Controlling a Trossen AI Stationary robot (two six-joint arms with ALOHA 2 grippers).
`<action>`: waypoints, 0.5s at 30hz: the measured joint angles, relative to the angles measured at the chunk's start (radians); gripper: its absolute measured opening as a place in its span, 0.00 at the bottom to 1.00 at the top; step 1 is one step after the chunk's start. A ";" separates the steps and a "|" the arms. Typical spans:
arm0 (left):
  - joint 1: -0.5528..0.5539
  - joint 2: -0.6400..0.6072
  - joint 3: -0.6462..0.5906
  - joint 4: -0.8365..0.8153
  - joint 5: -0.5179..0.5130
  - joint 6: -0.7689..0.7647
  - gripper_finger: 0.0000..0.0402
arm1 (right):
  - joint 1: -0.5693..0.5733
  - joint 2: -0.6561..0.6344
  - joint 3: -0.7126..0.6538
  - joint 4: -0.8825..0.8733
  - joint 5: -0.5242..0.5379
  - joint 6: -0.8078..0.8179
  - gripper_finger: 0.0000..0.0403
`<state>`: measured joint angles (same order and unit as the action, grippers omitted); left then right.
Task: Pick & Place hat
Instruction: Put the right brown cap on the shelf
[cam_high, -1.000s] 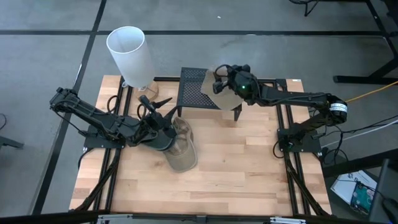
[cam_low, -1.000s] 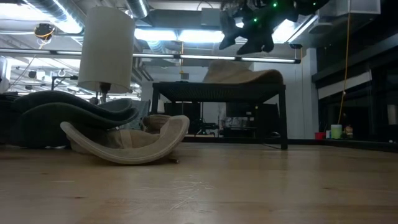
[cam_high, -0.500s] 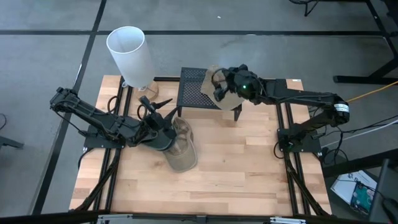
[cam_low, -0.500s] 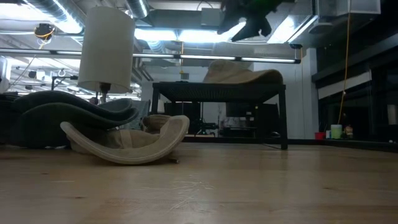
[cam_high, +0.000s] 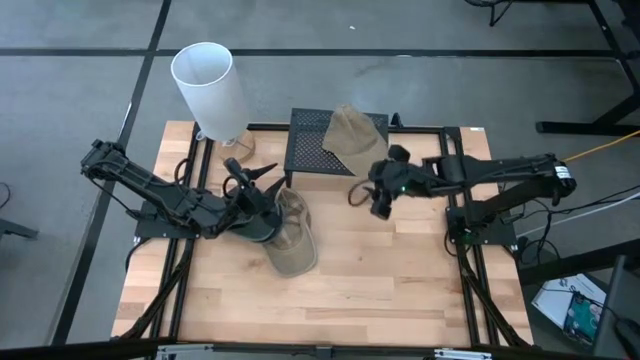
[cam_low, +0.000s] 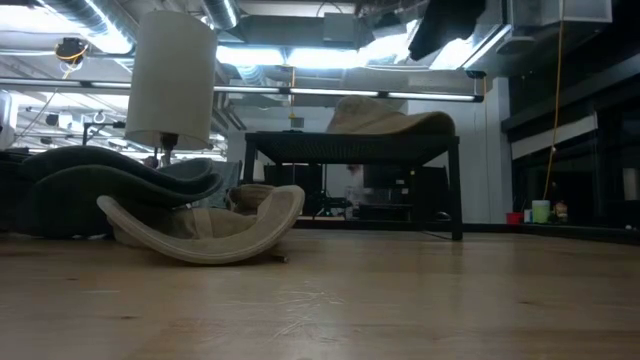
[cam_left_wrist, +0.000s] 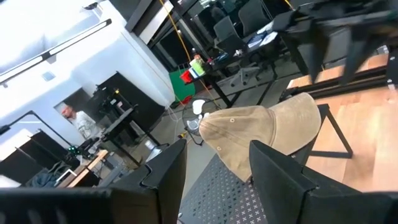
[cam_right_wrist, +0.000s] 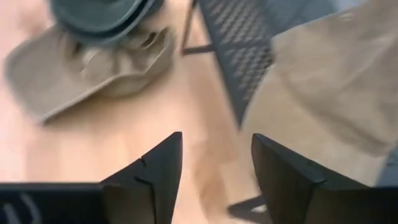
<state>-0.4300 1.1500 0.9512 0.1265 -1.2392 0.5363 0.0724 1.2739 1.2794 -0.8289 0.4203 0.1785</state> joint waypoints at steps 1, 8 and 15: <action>0.003 0.000 0.000 -0.004 0.000 0.000 0.42 | 0.014 0.000 0.000 -0.012 -0.013 0.001 0.47; 0.008 0.000 0.000 -0.006 0.000 0.000 0.42 | 0.052 0.004 -0.003 -0.016 -0.032 0.028 0.46; 0.007 0.000 0.000 -0.019 0.000 0.000 0.42 | 0.066 0.023 -0.011 -0.039 -0.118 0.075 0.46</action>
<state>-0.4225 1.1500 0.9512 0.1074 -1.2388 0.5365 0.1383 1.2972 1.2687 -0.8683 0.3024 0.2532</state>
